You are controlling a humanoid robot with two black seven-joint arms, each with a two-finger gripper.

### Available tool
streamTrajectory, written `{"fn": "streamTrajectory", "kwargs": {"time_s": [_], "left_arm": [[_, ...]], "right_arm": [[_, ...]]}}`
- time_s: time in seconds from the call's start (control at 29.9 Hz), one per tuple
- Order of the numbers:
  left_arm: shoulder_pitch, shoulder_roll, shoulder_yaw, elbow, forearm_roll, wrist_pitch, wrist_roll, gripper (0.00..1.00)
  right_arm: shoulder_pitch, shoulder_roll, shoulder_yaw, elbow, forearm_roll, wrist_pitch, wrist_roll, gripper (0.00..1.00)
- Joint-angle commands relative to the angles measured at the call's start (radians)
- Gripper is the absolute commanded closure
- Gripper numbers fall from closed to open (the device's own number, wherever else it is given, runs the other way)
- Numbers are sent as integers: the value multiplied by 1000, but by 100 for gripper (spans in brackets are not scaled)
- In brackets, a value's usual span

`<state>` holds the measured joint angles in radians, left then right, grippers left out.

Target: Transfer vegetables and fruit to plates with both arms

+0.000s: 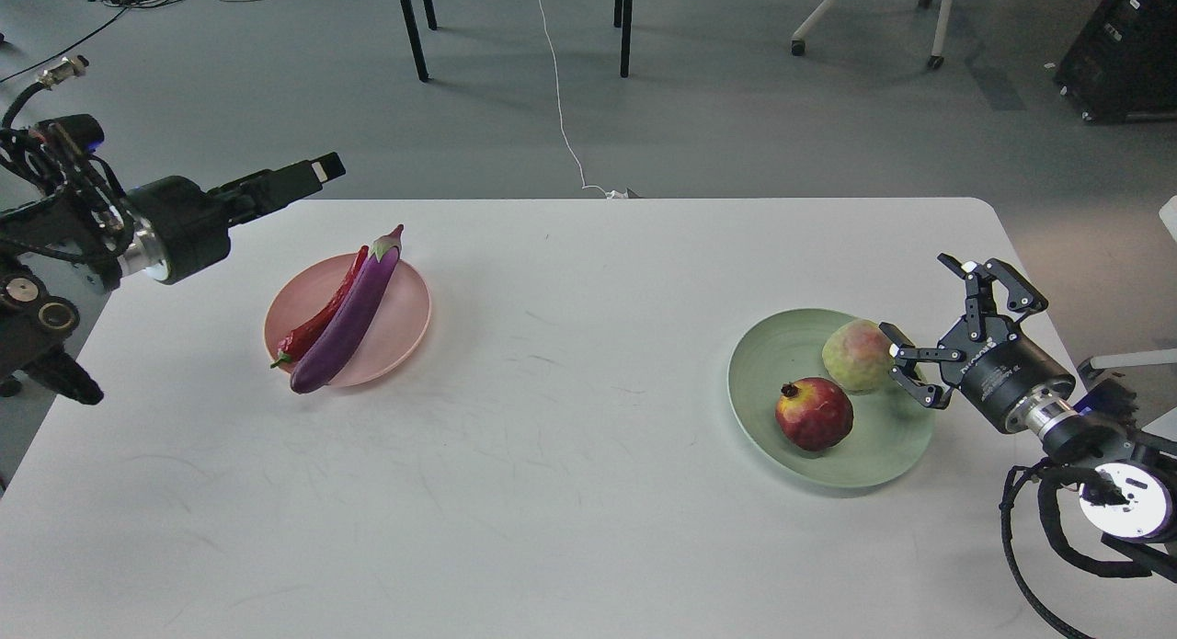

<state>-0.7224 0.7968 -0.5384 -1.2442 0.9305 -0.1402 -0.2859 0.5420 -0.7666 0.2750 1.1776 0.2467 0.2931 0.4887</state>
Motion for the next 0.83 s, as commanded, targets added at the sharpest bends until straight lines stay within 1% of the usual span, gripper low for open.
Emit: {"fn": "streamTrajectory", "kwargs": {"time_s": [0.0, 0.07, 0.2, 0.27, 0.37, 0.47, 0.63, 0.7, 0.77, 0.8], "left_arm": [[20, -115, -21, -4, -301, 85, -1, 2], [55, -169, -81, -1, -354, 94, -2, 2], [245, -253, -306, -1, -352, 71, -1, 2], [325, -321, -395, 2, -351, 24, 1, 2], [409, -384, -494, 20, -351, -53, 4, 2], [458, -433, -572, 22, -346, -99, 11, 2], [501, -456, -610, 19, -349, -102, 13, 2], [514, -470, -653, 9, -348, -104, 19, 2], [538, -487, -690, -15, -348, -113, 42, 2], [552, -490, -707, -32, -348, -119, 66, 2]], "right_arm": [[10, 3, 0, 4, -1, 0, 0, 2], [32, 0, -11, 8, -3, 1, 0, 2], [50, 0, -2, 1, -3, 15, 0, 1], [52, 0, 0, 10, -3, 17, 0, 1], [65, 0, -2, 4, -3, 14, 0, 1], [91, 1, -13, 8, -3, 3, 0, 1], [93, 3, 4, 10, -3, -2, 0, 1], [90, 1, 26, 10, -3, 0, 0, 1], [85, -8, 49, 20, -1, 8, 0, 1], [82, -11, 58, 28, -1, 3, 0, 1]]}}
